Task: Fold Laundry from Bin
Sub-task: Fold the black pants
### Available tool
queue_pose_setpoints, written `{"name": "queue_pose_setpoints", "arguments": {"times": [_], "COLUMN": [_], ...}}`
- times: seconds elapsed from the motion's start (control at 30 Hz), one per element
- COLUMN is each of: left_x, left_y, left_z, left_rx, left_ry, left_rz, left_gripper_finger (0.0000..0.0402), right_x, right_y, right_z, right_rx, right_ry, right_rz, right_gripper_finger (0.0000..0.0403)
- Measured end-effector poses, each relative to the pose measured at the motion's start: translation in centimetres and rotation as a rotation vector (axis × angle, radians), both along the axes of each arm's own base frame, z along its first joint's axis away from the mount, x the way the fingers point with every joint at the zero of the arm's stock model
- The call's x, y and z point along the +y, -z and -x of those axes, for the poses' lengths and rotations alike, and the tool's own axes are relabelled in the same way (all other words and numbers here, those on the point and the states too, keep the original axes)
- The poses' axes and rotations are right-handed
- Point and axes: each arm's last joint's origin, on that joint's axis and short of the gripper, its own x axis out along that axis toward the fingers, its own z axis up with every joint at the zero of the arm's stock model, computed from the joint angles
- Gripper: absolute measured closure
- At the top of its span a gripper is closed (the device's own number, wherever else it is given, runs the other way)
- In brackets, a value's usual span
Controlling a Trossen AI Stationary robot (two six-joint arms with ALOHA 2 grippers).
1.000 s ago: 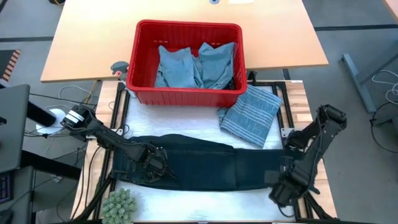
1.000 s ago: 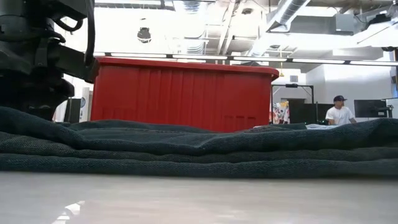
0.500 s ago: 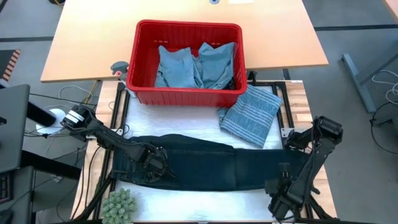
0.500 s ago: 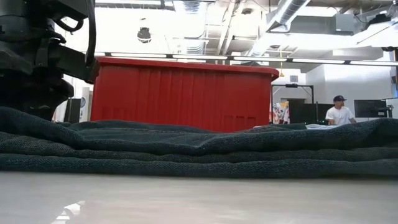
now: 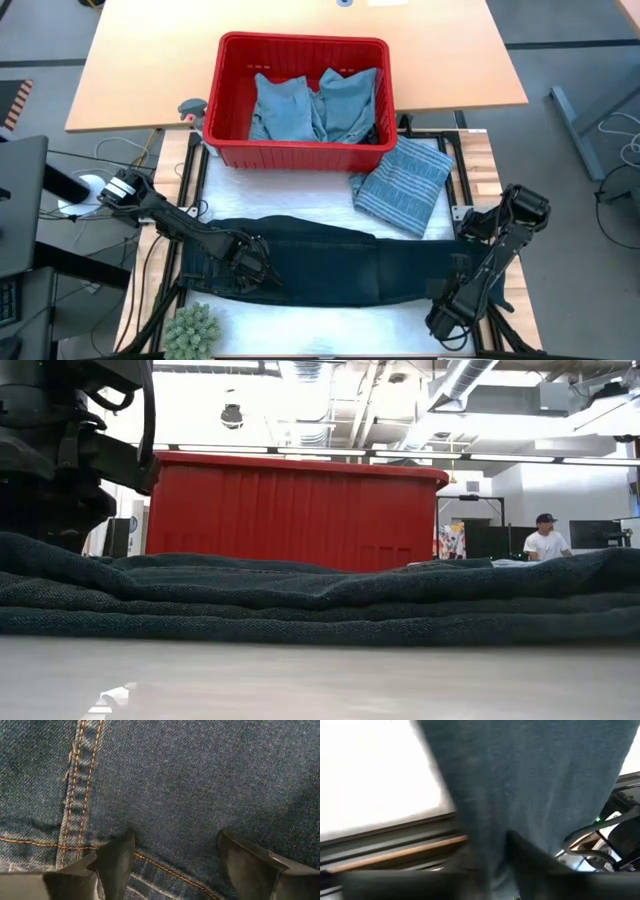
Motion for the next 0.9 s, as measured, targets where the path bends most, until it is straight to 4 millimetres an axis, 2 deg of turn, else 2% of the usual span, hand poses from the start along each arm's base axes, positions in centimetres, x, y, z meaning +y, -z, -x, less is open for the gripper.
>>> {"name": "queue_pose_setpoints", "arguments": {"times": [0.03, 0.07, 0.1, 0.27, 0.47, 0.73, 0.9], "left_x": [0.0, 0.0, 0.0, 0.0, 0.0, 0.0, 0.0], "left_y": [0.0, 0.0, 0.0, 0.0, 0.0, 0.0, 0.0], "left_z": [0.0, 0.0, 0.0, 0.0, 0.0, -0.1, -0.2], "left_rx": [-0.001, -0.003, -0.004, -0.005, -0.008, -0.019, -0.032], "left_ry": [0.0, 0.001, 0.004, 0.008, 0.009, 0.017, 0.017], "left_rz": [-0.003, -0.005, -0.007, -0.009, -0.011, -0.018, -0.015], "left_gripper_finger": [0.0127, 0.0127, 0.0127, 0.0127, 0.0127, 0.0127, 0.0127], "right_x": [0.1, 0.2, 0.3, -0.1, -1.5, -4.6, -5.9], "right_y": [-0.2, -0.4, -0.6, -3.0, -6.0, -8.6, -9.6], "right_z": [-0.1, -0.2, -0.3, -2.0, -5.7, -10.6, -13.3], "right_rx": [-0.004, -0.009, -0.014, -0.114, -0.348, -0.608, -0.719], "right_ry": [0.004, 0.008, 0.02, 0.095, 0.142, 0.151, 0.119], "right_rz": [-0.004, -0.007, -0.006, 0.077, 0.143, 0.205, 0.133], "right_gripper_finger": [0.0347, 0.0371, 0.0378, 0.0378, 0.0378, 0.0378, 0.0378]}}
